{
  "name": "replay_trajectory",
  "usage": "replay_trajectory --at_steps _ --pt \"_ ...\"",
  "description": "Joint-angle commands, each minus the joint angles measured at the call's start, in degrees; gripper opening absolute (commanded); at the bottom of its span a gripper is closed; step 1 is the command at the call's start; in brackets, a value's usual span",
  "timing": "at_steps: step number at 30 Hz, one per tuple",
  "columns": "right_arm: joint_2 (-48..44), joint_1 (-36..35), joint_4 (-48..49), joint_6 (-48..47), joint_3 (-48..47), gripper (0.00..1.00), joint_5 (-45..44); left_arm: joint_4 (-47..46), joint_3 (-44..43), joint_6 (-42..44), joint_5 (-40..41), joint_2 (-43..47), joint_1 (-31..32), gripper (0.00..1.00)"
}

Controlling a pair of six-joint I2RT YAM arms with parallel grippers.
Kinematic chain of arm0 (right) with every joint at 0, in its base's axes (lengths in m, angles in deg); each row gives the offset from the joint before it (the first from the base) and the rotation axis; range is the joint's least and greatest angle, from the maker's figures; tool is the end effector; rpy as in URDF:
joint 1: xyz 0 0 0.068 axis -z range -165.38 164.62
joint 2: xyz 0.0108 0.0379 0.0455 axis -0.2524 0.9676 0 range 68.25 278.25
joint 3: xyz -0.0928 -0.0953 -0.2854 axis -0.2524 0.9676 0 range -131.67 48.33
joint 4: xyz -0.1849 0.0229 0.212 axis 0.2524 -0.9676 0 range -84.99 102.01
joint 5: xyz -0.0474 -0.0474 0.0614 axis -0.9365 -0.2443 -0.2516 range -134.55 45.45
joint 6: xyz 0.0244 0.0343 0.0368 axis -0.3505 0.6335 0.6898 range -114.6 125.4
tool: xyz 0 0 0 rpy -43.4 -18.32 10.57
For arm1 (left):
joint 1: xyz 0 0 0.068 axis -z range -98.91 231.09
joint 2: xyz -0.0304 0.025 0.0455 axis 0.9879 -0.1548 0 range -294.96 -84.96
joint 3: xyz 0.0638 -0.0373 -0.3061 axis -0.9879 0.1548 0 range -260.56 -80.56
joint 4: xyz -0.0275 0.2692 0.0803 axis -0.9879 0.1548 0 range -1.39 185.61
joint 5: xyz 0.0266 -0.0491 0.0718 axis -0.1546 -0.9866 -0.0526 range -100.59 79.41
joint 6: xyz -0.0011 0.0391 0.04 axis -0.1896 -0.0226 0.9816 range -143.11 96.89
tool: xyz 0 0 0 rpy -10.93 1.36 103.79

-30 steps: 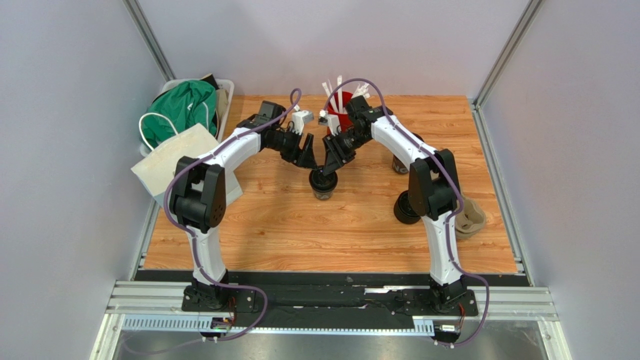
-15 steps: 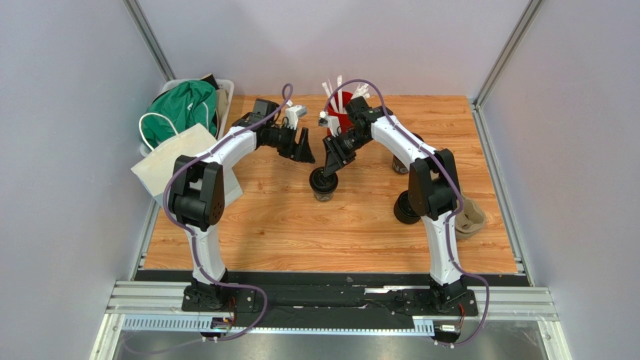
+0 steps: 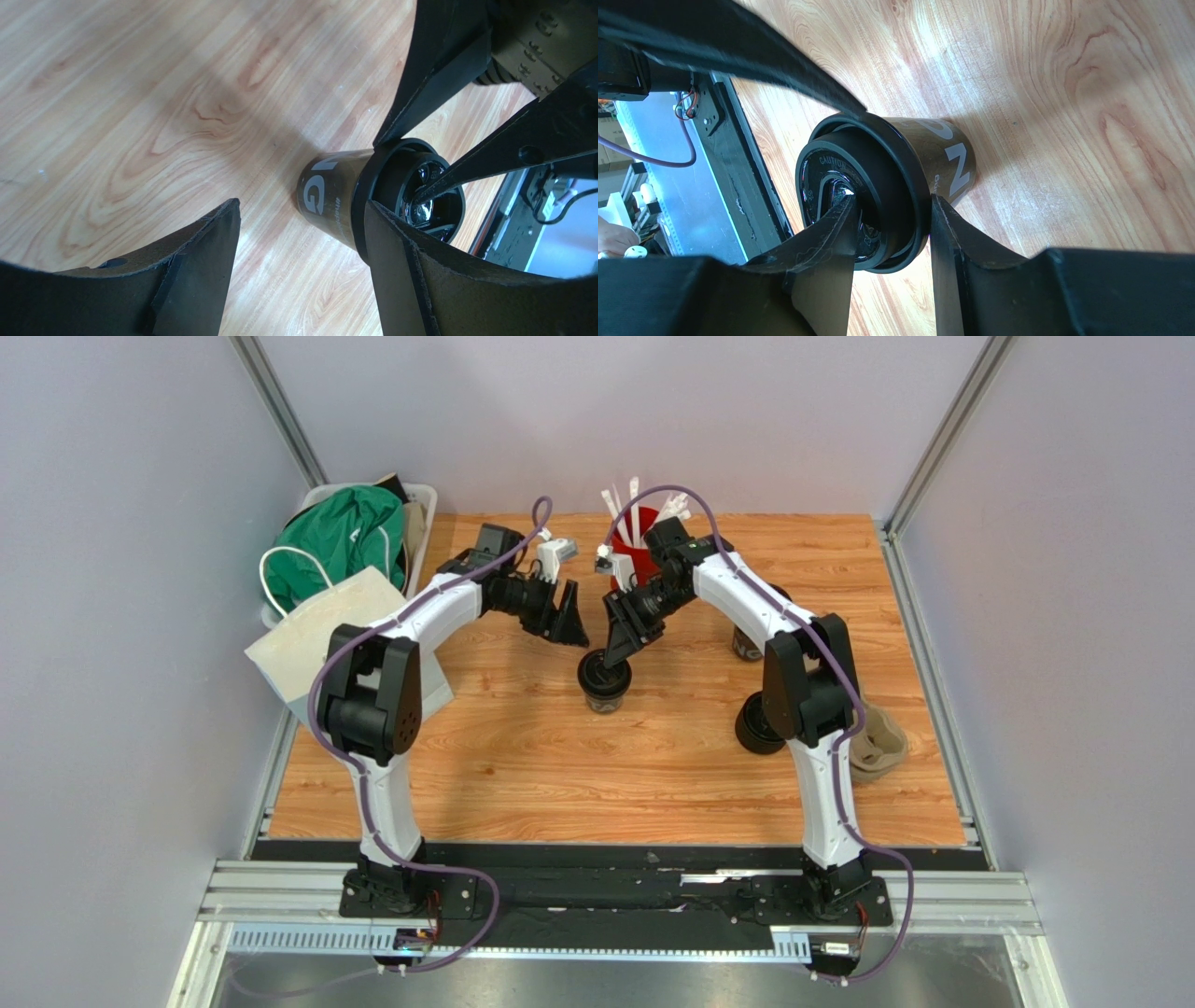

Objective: Pack the takeout coffee

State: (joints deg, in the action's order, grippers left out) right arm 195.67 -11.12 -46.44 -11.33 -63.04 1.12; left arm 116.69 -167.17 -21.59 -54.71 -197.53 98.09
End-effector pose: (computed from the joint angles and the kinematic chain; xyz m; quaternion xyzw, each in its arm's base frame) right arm 0.4447 0.2451 0.2441 -0.3795 0.8323 0.3931 0.0937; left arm 0.4360 -0.1613 0.2519 0.2562 0.8514 -0.3924 0.2354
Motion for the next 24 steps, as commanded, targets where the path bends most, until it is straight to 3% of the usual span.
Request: replay_trajectory --at_steps 1,12,24 --pt "2.66 -0.54 -1.4 -2.43 2.3 0.34 -7.96 1.54 0.56 4.01 -0.36 -1.24 1.55 0.74" --pt "2.4 -0.54 -0.61 -1.73 2.3 0.34 -8.93 5.84 0.65 7.18 -0.09 -3.0 2.17 0.7" --pt "1.52 -0.45 2.2 0.65 4.06 0.33 -15.17 12.44 2.14 12.19 13.26 -3.79 4.01 0.66"
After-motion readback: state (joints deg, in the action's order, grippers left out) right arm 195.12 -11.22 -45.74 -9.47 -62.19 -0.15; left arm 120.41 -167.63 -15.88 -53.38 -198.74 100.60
